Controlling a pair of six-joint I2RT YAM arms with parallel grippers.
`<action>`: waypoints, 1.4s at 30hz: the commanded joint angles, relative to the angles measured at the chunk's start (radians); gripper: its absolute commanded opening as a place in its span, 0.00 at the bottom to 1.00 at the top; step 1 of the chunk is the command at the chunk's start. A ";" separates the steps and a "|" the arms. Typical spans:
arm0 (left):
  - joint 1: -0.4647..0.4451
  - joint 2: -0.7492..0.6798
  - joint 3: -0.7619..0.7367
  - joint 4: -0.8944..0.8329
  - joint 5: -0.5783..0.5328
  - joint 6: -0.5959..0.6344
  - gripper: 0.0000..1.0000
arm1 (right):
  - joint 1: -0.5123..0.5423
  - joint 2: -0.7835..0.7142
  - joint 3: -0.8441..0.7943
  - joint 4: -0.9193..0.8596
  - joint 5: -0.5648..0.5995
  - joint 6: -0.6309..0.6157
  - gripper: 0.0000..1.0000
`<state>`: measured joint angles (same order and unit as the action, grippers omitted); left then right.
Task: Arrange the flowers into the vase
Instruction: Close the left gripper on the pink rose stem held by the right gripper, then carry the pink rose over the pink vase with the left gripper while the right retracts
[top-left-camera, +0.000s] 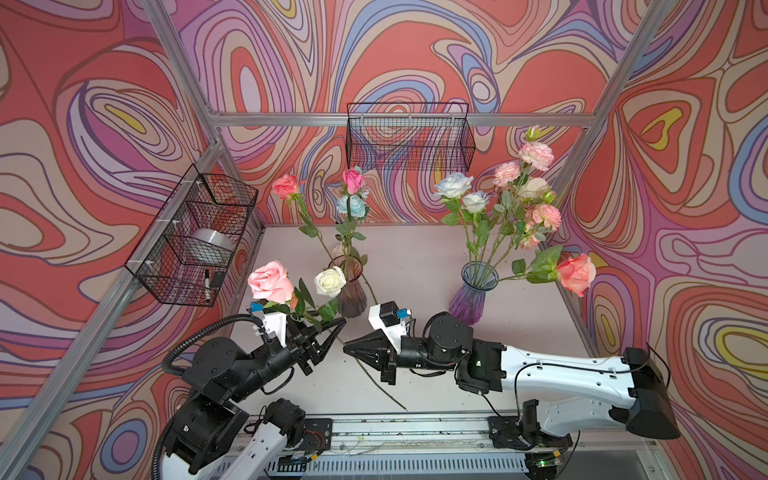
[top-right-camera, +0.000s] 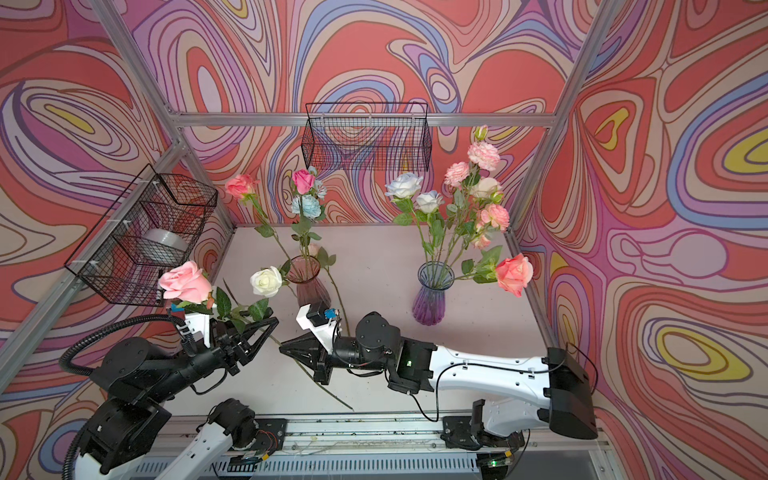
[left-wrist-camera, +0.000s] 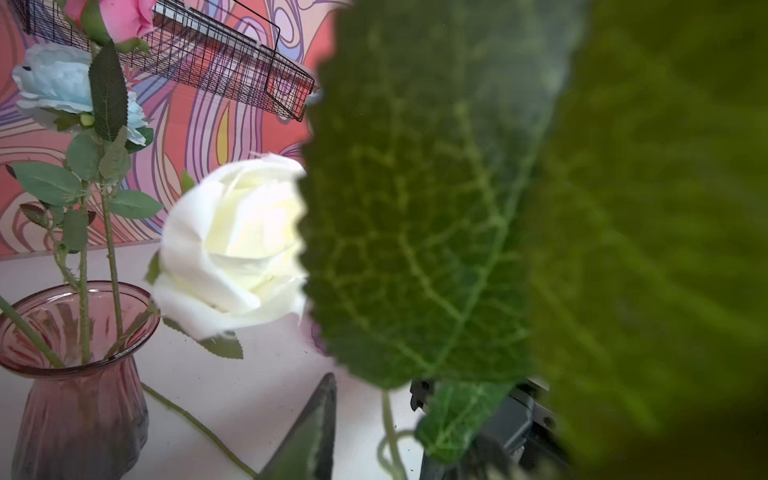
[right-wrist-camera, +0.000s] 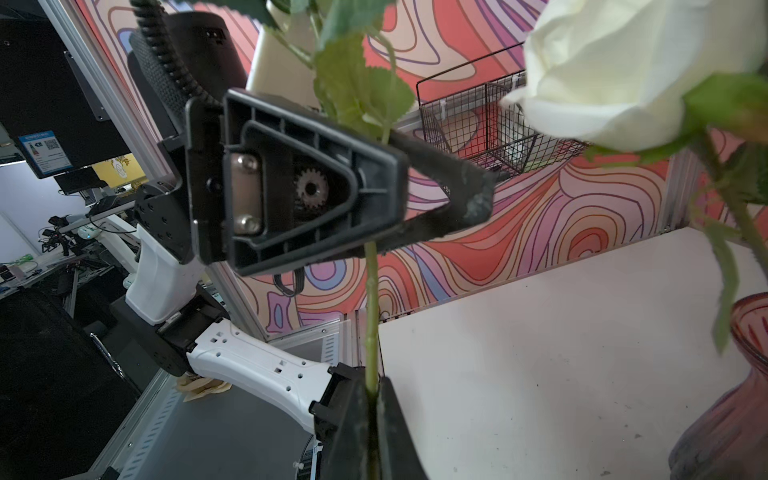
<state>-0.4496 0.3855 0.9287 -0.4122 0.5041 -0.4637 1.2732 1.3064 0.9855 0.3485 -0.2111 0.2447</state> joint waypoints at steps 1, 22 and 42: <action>0.005 -0.016 0.005 -0.008 -0.005 0.015 0.15 | 0.007 -0.002 0.031 0.026 -0.005 -0.002 0.00; 0.004 0.057 0.370 -0.335 -0.268 0.187 0.00 | 0.005 -0.096 -0.030 -0.124 0.295 -0.057 0.41; 0.005 0.538 1.000 -0.542 -0.733 0.324 0.00 | -0.144 -0.234 -0.145 -0.296 0.492 0.028 0.45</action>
<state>-0.4496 0.8825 1.9038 -0.9363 -0.1490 -0.1772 1.1610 1.0897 0.8577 0.0864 0.2878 0.2367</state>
